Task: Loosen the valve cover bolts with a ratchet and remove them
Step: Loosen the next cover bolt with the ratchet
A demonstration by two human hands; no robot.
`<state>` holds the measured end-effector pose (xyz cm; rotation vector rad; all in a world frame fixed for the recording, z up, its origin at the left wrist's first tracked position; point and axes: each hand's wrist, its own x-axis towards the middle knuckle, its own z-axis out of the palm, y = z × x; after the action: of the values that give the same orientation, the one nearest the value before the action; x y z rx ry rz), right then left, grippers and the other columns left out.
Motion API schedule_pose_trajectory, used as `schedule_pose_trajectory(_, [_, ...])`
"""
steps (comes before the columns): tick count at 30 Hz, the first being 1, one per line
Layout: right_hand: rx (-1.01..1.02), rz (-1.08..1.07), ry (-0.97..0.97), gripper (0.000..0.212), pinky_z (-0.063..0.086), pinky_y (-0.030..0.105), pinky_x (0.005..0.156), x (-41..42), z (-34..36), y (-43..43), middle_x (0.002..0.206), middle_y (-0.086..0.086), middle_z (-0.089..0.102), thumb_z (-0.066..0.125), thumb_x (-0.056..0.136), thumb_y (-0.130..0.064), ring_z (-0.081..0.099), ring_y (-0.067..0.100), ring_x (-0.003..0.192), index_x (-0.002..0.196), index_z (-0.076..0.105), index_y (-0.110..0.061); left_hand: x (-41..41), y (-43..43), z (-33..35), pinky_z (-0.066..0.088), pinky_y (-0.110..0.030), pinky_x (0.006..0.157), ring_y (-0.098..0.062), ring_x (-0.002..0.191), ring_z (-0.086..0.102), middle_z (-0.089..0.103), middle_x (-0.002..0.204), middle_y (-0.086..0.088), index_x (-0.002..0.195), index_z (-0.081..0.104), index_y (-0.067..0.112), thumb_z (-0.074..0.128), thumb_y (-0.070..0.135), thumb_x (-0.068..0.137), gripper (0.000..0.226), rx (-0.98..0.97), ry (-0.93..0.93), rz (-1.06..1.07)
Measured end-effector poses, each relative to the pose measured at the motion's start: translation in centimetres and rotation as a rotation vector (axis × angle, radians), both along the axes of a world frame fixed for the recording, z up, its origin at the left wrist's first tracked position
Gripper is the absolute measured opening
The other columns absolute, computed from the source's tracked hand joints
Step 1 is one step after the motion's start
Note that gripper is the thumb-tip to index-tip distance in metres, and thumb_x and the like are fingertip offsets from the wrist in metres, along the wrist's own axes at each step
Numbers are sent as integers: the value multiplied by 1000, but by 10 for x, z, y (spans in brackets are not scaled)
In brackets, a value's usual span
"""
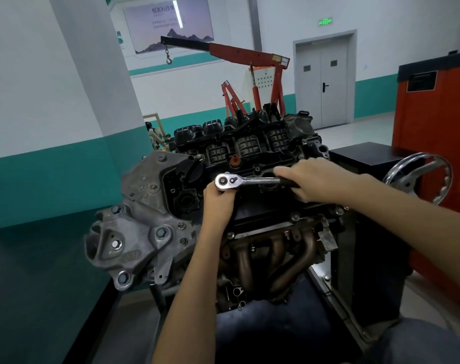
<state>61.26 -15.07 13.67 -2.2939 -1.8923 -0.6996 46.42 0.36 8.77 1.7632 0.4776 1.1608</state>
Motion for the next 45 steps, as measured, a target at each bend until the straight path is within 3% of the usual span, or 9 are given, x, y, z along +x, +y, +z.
schedule_pose_trajectory(4, [103, -47, 53, 32, 40, 30, 60, -20, -22, -5, 77, 0, 52, 56, 90, -20, 59, 27, 72, 119, 43, -22, -2, -1, -4, 45, -26, 71, -7, 69, 55, 61, 70, 2, 74, 65, 20, 55, 4, 91, 25, -30, -35, 3])
schedule_pose_trajectory(11, [431, 61, 1057, 31, 52, 35, 61, -151, -121, 32, 75, 4, 55, 53, 85, -5, 61, 26, 71, 112, 41, -16, 7, -3, -4, 27, -20, 52, -5, 54, 26, 28, 61, 1, 67, 32, 15, 62, 18, 96, 41, -8, -79, 28])
schedule_pose_trajectory(15, [331, 85, 952, 27, 42, 25, 54, -119, -109, 21, 67, -3, 49, 55, 83, -6, 52, 16, 59, 98, 39, -22, -5, 7, 1, 39, -20, 60, -8, 58, 44, 45, 59, -6, 64, 41, 7, 65, 21, 93, 40, 35, -9, -30])
schedule_pose_trajectory(19, [86, 74, 622, 43, 42, 23, 53, -42, -61, -7, 71, -2, 50, 59, 84, -7, 51, 12, 54, 124, 50, -20, -5, 8, 10, 45, -24, 68, -11, 67, 56, 63, 70, -13, 64, 56, 7, 67, 23, 91, 33, 201, 66, -107])
schedule_pose_trajectory(24, [48, 6, 163, 38, 44, 33, 66, 3, -9, 1, 83, 3, 59, 57, 89, -15, 60, 27, 74, 126, 49, -26, -1, -3, 5, 36, -17, 60, -6, 55, 36, 39, 53, 12, 56, 44, 25, 60, 21, 97, 43, 94, -6, -121])
schedule_pose_trajectory(29, [307, -1, 644, 27, 40, 31, 54, -62, -90, -5, 70, 4, 55, 60, 84, -15, 57, 29, 65, 100, 42, -26, 4, -5, -1, 29, -16, 54, -7, 57, 29, 29, 58, 9, 65, 30, 16, 57, 23, 99, 44, 94, -66, -102])
schedule_pose_trajectory(35, [534, 44, 1132, 36, 39, 21, 51, -158, -132, 45, 68, 0, 50, 55, 83, -4, 49, 15, 56, 117, 46, -10, 9, 0, 3, 22, -21, 53, -6, 57, 19, 19, 62, 7, 64, 22, 22, 58, 13, 97, 49, 71, -28, -31])
schedule_pose_trajectory(40, [284, 65, 856, 32, 41, 28, 59, -85, -102, 3, 65, -3, 43, 58, 81, -5, 44, 13, 54, 111, 51, -16, 4, 1, 3, 27, -20, 54, -8, 57, 27, 28, 57, 11, 60, 29, 23, 58, 18, 97, 48, 103, -4, -114])
schedule_pose_trajectory(45, [44, -7, 116, 31, 37, 27, 56, -4, -10, -8, 74, -4, 52, 57, 90, -17, 56, 21, 66, 119, 47, -23, 2, 1, 5, 39, -20, 66, -4, 62, 44, 48, 55, 14, 54, 53, 30, 56, 2, 93, 48, 79, -41, -108])
